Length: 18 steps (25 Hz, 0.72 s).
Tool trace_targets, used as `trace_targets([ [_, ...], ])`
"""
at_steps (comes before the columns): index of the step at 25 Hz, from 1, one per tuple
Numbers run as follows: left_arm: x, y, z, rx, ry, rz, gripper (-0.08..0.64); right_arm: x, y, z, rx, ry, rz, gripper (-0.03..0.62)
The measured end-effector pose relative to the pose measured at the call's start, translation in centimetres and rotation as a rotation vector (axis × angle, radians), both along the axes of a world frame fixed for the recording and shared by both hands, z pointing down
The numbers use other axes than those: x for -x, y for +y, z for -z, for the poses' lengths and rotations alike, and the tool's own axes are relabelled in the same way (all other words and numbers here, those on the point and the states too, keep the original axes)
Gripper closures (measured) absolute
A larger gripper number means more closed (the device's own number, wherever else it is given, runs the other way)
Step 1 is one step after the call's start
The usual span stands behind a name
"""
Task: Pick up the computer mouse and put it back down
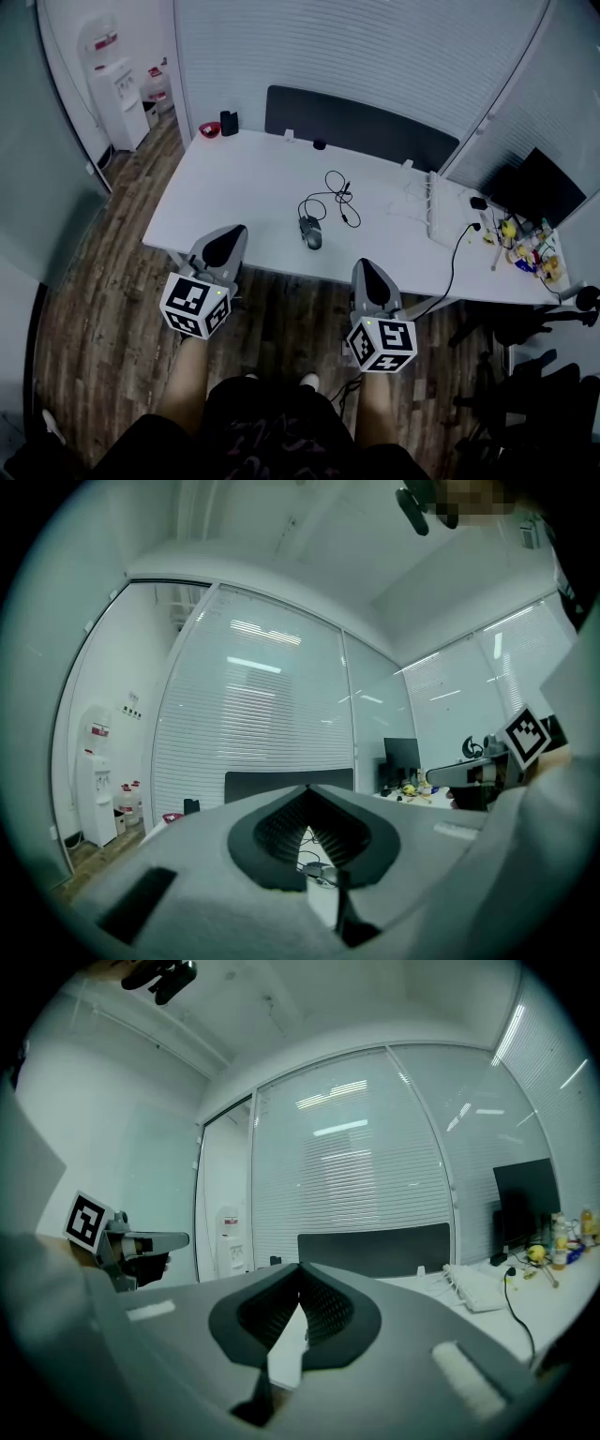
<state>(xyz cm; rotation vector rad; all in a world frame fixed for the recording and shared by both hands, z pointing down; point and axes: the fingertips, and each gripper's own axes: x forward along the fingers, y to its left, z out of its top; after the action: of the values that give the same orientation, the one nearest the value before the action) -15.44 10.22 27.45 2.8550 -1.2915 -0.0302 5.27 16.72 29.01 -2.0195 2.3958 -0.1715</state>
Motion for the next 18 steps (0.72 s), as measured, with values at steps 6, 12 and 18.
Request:
trace_targets([
  [6, 1.5, 0.4, -0.2, 0.001, 0.01, -0.019, 0.566, 2.0, 0.7, -0.5, 0.011, 0.007, 0.001, 0.591],
  [12, 2.5, 0.6, -0.7, 0.008, 0.015, -0.03, 0.566, 3.0, 0.9, -0.8, 0.02, 0.006, -0.005, 0.591],
  [18, 3.0, -0.2, -1.0, 0.01, 0.015, -0.025, 0.566, 3.9, -0.1, -0.8, 0.011, 0.024, 0.014, 0.591],
])
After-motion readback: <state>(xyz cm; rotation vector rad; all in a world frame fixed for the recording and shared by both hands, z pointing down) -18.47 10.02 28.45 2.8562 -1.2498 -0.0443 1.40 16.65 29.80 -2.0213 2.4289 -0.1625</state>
